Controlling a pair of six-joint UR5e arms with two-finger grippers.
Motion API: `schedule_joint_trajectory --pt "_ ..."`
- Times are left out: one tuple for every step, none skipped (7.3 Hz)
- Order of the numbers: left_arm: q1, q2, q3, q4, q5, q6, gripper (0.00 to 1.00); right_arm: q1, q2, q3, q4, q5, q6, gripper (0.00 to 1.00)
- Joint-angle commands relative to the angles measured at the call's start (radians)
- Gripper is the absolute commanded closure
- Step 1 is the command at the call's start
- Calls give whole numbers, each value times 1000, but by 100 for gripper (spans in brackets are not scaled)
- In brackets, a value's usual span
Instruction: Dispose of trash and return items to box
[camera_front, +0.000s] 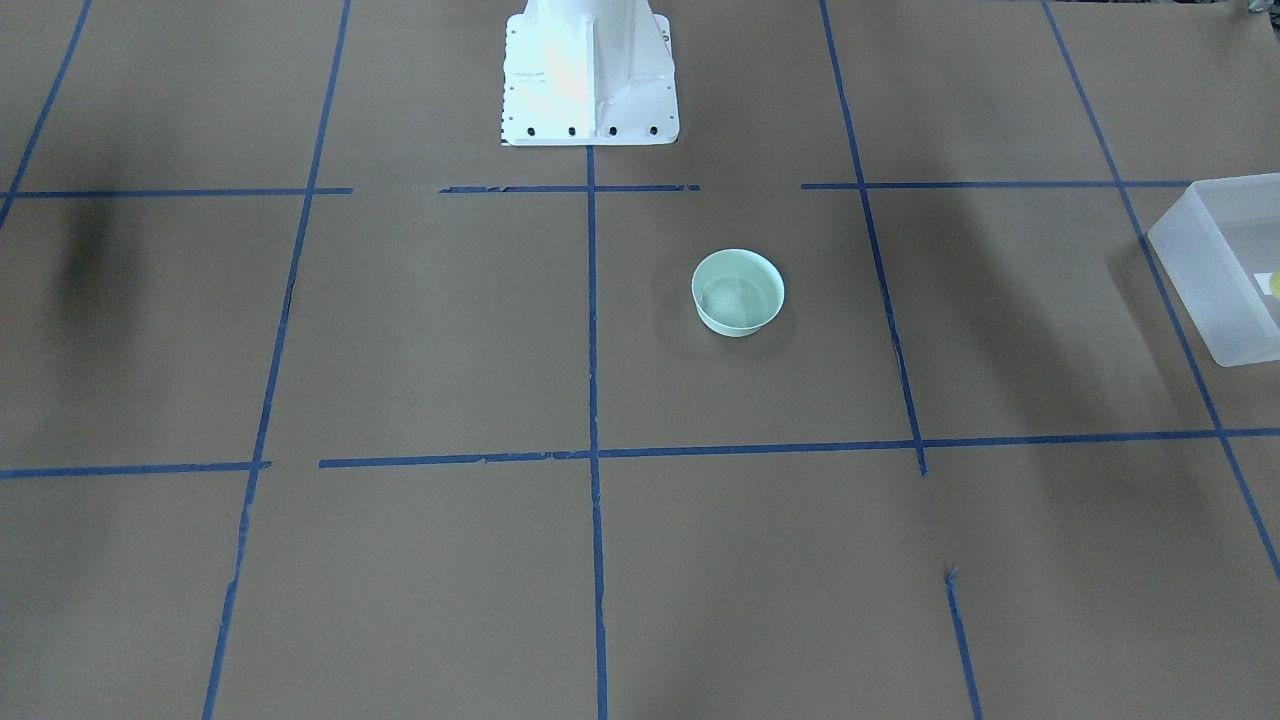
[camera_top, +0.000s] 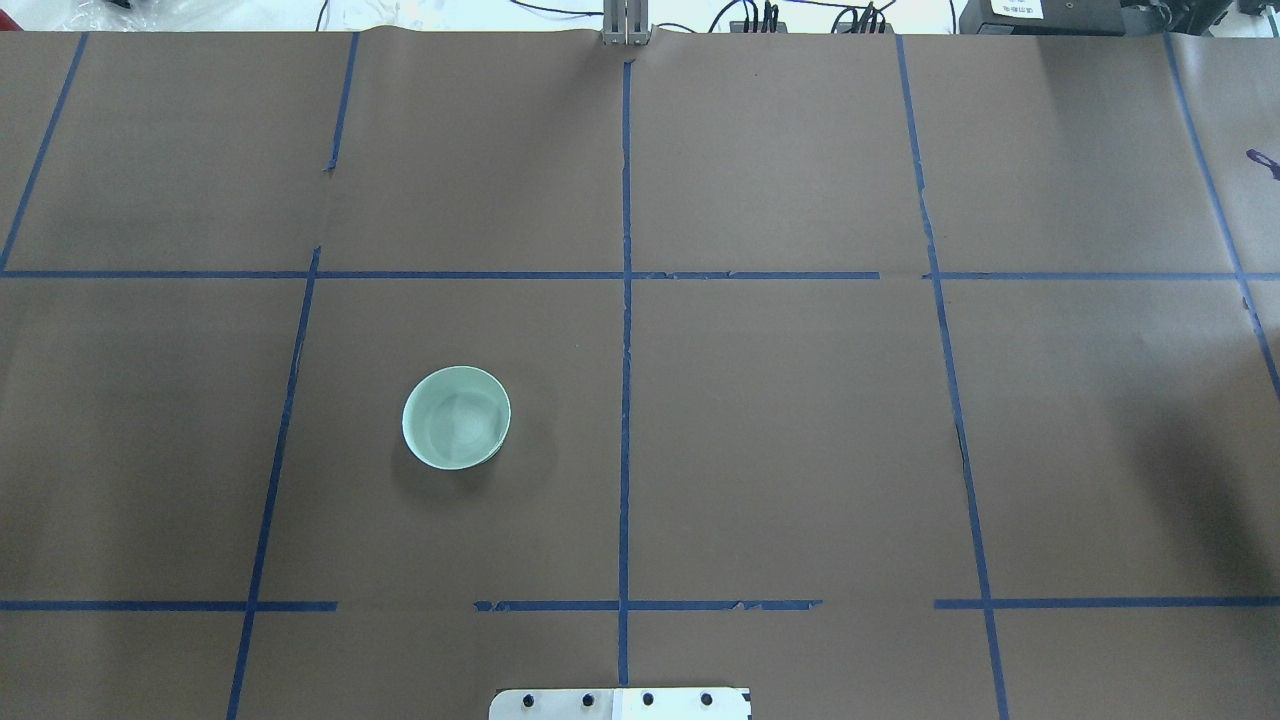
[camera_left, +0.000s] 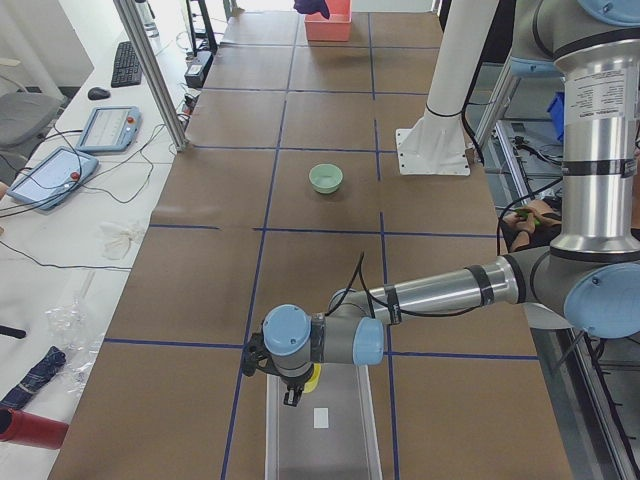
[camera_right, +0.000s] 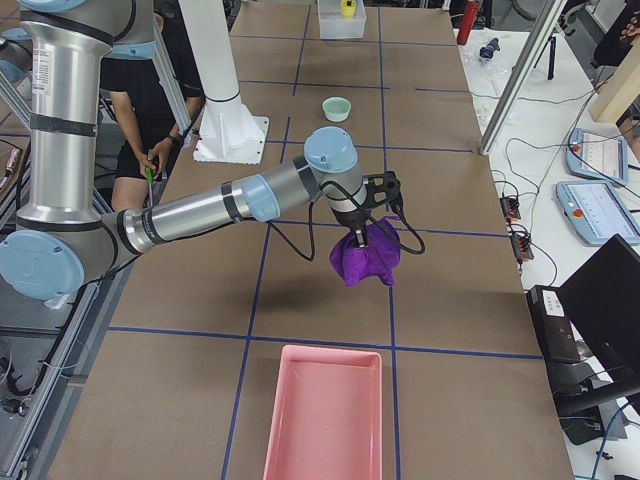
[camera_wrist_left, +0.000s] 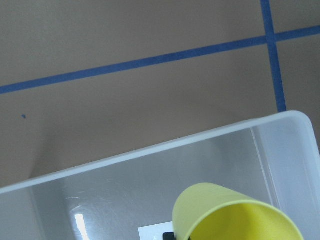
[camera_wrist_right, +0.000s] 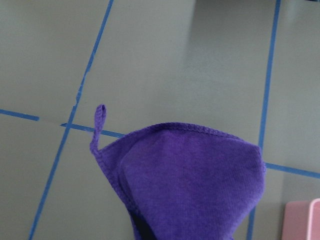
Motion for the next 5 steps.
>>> schedule_joint_trajectory --pt "34 12 38 -34 -51 1 100 83 16 0 -107 -36 -213 100" --pt "37 12 78 -90 -49 1 56 113 16 -3 -120 -51 -287 100" --pt "39 12 89 -120 -48 1 13 139 18 -8 -129 -62 -341 100" --pt "39 11 80 -123 -45 0 0 159 18 -6 -135 -66 -364 100" --pt "39 -7 33 -109 -42 -2 0 182 16 -9 -135 -132 -422 100"
